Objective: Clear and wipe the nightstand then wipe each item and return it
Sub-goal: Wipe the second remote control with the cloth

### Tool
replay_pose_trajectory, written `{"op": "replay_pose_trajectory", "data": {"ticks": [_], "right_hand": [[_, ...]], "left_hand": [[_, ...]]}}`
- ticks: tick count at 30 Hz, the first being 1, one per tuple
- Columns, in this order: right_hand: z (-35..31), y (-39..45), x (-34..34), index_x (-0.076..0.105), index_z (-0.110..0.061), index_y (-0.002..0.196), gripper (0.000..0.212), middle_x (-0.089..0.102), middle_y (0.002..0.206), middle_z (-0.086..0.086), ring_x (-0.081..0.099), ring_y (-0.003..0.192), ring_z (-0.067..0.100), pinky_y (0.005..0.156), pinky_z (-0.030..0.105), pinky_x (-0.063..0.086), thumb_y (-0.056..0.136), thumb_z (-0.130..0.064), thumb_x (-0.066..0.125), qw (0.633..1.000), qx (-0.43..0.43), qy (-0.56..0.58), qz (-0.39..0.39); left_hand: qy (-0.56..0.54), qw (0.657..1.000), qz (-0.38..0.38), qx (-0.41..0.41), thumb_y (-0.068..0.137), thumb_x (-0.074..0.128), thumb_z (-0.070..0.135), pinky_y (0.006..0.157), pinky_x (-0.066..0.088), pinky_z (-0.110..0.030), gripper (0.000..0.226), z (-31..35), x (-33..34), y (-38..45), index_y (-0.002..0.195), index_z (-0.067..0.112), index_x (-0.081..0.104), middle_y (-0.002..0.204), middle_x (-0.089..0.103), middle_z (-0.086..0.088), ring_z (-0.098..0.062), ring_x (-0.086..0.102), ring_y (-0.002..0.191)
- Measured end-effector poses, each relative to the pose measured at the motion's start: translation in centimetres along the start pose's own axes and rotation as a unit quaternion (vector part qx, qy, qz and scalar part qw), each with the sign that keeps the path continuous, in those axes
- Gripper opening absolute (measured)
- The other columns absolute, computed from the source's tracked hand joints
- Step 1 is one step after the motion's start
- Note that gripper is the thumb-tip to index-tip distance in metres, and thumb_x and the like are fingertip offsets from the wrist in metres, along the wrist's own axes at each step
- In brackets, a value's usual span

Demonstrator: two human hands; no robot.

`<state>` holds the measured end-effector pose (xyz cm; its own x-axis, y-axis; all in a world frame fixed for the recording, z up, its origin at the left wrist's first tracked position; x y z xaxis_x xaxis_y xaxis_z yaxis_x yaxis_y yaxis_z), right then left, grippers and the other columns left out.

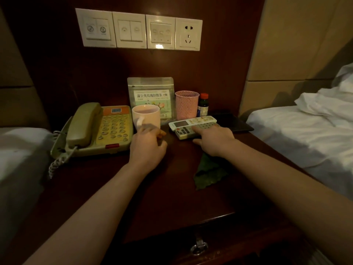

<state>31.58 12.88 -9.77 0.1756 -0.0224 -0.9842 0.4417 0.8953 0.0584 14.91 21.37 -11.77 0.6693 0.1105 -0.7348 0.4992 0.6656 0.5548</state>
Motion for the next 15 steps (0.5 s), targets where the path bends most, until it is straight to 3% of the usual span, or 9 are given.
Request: {"op": "replay_pose_trajectory", "data": {"ticks": [3, 5, 8, 11, 15], "right_hand": [[-0.2, -0.1, 0.7, 0.009, -0.038, 0.149, 0.058, 0.034, 0.146, 0.018, 0.048, 0.121, 0.034, 0.083, 0.038, 0.044, 0.098, -0.051, 0.032, 0.999, 0.025, 0.03, 0.021], [-0.2, -1.3, 1.2, 0.005, -0.035, 0.149, 0.061, 0.025, 0.15, 0.02, 0.057, 0.108, 0.034, 0.072, 0.037, 0.046, 0.097, -0.051, 0.033, 0.99, 0.066, 0.085, 0.092], [-0.2, -3.4, 1.5, 0.033, -0.017, 0.134, 0.047, 0.037, 0.134, 0.015, 0.061, 0.085, 0.027, 0.059, 0.033, 0.041, 0.097, -0.046, 0.037, 0.968, 0.105, 0.139, 0.182], [-0.6, -4.6, 1.5, 0.043, -0.016, 0.12, 0.039, 0.047, 0.124, 0.011, 0.059, 0.092, 0.027, 0.063, 0.034, 0.042, 0.097, -0.046, 0.036, 0.979, 0.074, 0.127, 0.138], [-0.9, -7.5, 1.1, 0.045, -0.018, 0.119, 0.04, 0.052, 0.114, 0.006, 0.056, 0.099, 0.027, 0.069, 0.035, 0.042, 0.096, -0.05, 0.036, 0.989, 0.01, 0.133, 0.066]], "left_hand": [[-0.017, 1.0, -0.017, -0.012, 0.087, 0.058, 0.018, 0.1, 0.041, -0.039, 0.03, -0.4, 0.5, 0.2, 0.115, 0.01, 0.063, 0.125, 0.055, -0.007, -0.022, 0.044, 0.12], [-0.008, 0.997, -0.074, -0.037, 0.091, 0.055, 0.024, 0.104, 0.037, -0.038, 0.035, -0.6, 1.0, 0.4, 0.122, 0.009, 0.059, 0.134, 0.048, -0.009, -0.025, 0.038, 0.126], [0.038, 0.979, -0.193, -0.061, 0.097, 0.044, 0.04, 0.115, 0.02, -0.04, 0.052, -0.5, 1.6, -0.2, 0.14, 0.011, 0.043, 0.152, 0.026, -0.01, -0.026, 0.016, 0.141], [0.09, 0.958, -0.268, -0.047, 0.1, 0.026, 0.05, 0.117, 0.003, -0.039, 0.062, 0.5, 1.4, -1.1, 0.151, 0.015, 0.02, 0.16, -0.001, -0.007, -0.021, -0.006, 0.147], [0.127, 0.936, -0.324, -0.05, 0.099, 0.016, 0.053, 0.117, -0.005, -0.038, 0.065, 2.0, 0.7, -2.9, 0.152, 0.017, 0.005, 0.16, -0.008, -0.006, -0.018, -0.011, 0.146]]}}
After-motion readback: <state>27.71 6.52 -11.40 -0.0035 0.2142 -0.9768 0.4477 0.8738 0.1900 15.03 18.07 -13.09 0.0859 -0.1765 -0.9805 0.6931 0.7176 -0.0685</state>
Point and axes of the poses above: each hand's wrist, its own y-axis towards the middle knuckle, its own x-axis out of the palm, z = x × y, the point moved 3 cm from there along y, towards the middle knuckle
